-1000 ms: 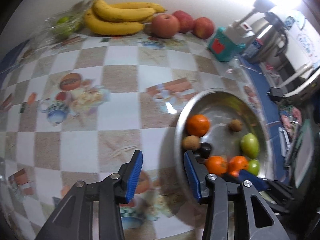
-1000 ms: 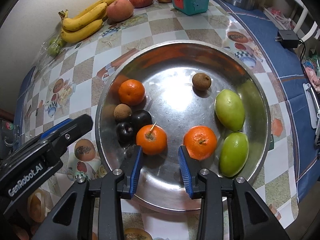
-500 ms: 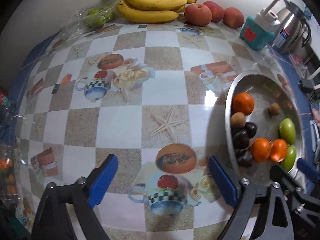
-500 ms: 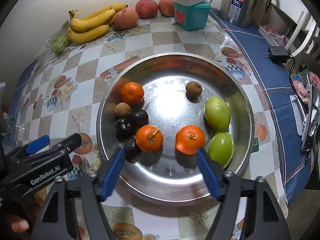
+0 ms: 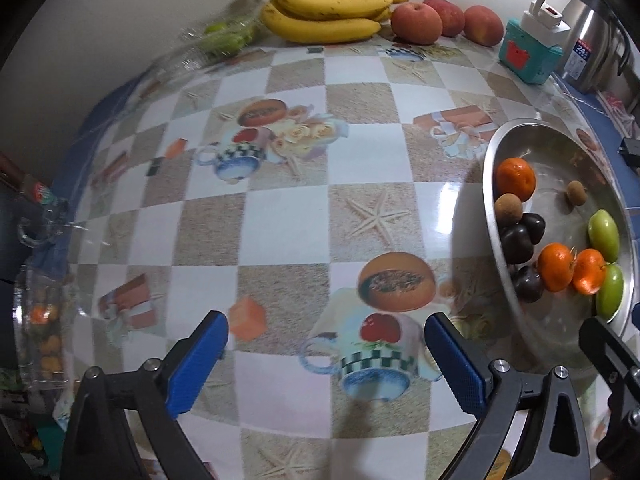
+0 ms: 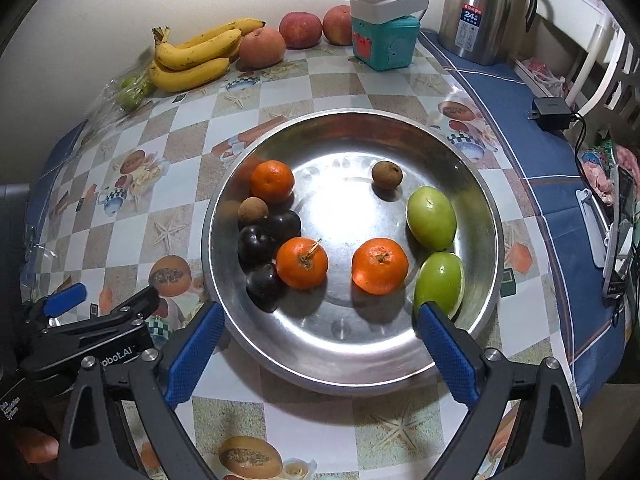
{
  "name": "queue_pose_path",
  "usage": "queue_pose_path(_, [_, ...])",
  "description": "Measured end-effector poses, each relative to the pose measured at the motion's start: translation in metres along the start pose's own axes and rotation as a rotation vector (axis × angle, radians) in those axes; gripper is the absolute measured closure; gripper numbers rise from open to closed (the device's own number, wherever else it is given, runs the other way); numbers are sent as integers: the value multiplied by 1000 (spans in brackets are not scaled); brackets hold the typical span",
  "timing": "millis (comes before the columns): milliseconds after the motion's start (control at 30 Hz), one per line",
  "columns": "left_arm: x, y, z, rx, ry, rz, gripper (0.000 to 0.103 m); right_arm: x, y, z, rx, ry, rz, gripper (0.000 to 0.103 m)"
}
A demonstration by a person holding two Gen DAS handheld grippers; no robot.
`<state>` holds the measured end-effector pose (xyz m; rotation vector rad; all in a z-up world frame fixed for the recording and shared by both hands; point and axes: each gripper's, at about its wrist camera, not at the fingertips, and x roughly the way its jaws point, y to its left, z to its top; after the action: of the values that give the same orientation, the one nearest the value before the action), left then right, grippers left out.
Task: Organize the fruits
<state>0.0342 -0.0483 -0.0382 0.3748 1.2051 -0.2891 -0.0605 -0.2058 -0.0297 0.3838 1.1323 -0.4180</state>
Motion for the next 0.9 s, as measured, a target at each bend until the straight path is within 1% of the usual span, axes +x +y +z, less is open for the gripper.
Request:
queue_pose_path(100, [-7, 5, -7, -7, -16, 19, 3, -2, 0, -5, 0, 1, -3, 6])
queue_pose_path(367, [-19, 16, -26, -23, -34, 39, 3, -11, -3, -17, 10, -12, 4, 6])
queue_pose_path(633, [-31, 27, -33, -67, -66, 10, 3, -22, -5, -25, 20, -37, 12, 6])
queue_pose_path(900, [-41, 33, -37, -84, -92, 8, 3, -32, -1, -29, 5, -58, 7, 6])
